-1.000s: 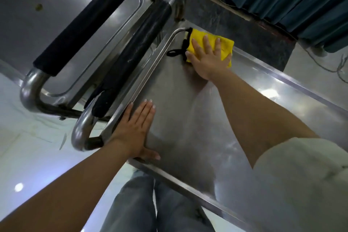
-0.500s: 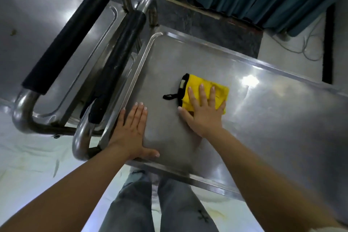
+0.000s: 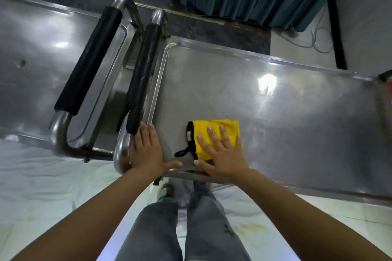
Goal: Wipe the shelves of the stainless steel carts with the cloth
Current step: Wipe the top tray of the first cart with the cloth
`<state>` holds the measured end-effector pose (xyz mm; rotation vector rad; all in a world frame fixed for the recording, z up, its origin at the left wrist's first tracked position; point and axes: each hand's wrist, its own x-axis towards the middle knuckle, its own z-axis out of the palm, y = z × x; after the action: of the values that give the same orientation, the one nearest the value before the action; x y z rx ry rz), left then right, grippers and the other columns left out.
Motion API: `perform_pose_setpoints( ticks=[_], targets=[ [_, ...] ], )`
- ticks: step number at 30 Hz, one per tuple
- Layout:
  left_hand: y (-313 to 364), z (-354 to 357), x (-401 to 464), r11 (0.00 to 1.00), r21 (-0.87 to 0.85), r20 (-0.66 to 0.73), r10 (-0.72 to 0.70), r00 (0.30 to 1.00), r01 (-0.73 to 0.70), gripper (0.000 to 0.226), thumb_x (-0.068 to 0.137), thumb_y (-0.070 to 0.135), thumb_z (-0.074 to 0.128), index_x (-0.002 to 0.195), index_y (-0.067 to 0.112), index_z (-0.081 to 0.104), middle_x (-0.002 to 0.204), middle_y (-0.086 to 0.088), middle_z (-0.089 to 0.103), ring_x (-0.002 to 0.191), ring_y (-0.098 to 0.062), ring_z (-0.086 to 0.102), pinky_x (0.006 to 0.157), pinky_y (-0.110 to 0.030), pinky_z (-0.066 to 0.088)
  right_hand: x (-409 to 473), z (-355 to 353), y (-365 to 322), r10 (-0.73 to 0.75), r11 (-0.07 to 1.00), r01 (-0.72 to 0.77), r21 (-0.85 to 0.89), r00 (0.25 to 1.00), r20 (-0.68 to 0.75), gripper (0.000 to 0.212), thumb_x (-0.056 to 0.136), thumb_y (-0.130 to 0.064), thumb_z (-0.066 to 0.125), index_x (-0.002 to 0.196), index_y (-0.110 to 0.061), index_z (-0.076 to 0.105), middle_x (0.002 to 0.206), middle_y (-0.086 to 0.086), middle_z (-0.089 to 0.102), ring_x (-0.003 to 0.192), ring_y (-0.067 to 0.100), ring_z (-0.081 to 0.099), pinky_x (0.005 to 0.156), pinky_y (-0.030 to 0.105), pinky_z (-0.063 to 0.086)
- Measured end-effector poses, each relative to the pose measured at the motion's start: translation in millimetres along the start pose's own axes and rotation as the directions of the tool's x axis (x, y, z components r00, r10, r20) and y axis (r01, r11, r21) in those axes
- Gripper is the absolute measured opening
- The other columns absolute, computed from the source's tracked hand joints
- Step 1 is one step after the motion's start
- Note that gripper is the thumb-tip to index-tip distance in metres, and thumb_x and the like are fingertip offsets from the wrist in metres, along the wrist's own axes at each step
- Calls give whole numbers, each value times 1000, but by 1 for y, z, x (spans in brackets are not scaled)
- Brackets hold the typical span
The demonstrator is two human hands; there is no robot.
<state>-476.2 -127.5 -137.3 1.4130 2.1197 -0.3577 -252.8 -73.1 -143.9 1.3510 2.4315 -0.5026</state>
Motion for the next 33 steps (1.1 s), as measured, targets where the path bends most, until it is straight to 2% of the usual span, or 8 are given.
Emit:
perform_pose_setpoints(
  ticks=[3,8,13,16,19,23,28,33],
  targets=[
    [3,5,-2,996,-77,46,-29,998,33,152,56,81,66,142,5,-33,153,-15,-34,143,-35,-25,117,-47,-4,12,5,-43,97,988,-100,121,995,25,84,65,-91,-8,142,-57,-13,148,-13,-37,137,26,-38,101,68,-21],
    [1,1,-3,998,-50,16,-23,1000,24,149,58,80,66,144,3,-28,155,-16,-29,143,-35,-24,118,-44,-6,58,-6,-82,-59,993,58,104,998,11,79,71,-86,-7,144,-57,0,158,-10,-22,142,28,-31,92,63,-34],
    [2,-3,-6,999,-54,10,2,1000,-1,150,57,81,66,146,1,-23,155,-20,-27,144,-37,-22,117,-45,-7,52,-6,-70,-113,991,118,60,991,-76,64,88,-75,17,147,-53,7,161,-10,-10,146,25,-23,106,67,-18],
    [3,-3,-5,996,50,-31,72,997,-71,146,59,85,58,145,-1,-23,155,-25,-23,144,-37,-20,118,-45,-7,19,5,-38,-155,987,150,-49,981,-119,64,89,-73,17,147,-50,8,160,-10,-6,147,28,-14,111,65,-9],
    [3,1,-3,967,124,-51,228,972,-221,140,64,86,51,144,1,-26,156,-22,-23,145,-35,-19,118,-43,-9,-17,13,7,-49,998,42,-56,992,-116,65,86,-72,10,146,-48,8,160,-7,-1,147,31,-8,112,64,3],
    [7,6,-1,953,121,-24,283,959,-278,139,65,85,50,143,2,-29,155,-23,-24,144,-36,-20,110,-40,-16,-48,19,50,283,959,-283,0,957,-70,66,79,-78,-7,139,-53,-18,158,-10,-20,145,24,-24,113,61,6],
    [9,10,2,948,171,-32,278,960,-269,138,67,86,48,142,0,-29,154,-25,-24,144,-37,-20,110,-41,-16,-29,17,15,534,805,-519,288,845,32,90,60,-92,-9,141,-56,-19,157,-11,-28,144,27,-28,107,68,-9],
    [5,8,6,936,217,-12,287,958,-277,133,71,85,44,144,-2,-25,154,-26,-24,144,-39,-20,114,-45,-14,-12,22,-43,334,934,-326,148,942,-30,84,71,-89,2,142,-51,-22,151,-7,-37,140,32,-34,103,70,-16]
  ],
)
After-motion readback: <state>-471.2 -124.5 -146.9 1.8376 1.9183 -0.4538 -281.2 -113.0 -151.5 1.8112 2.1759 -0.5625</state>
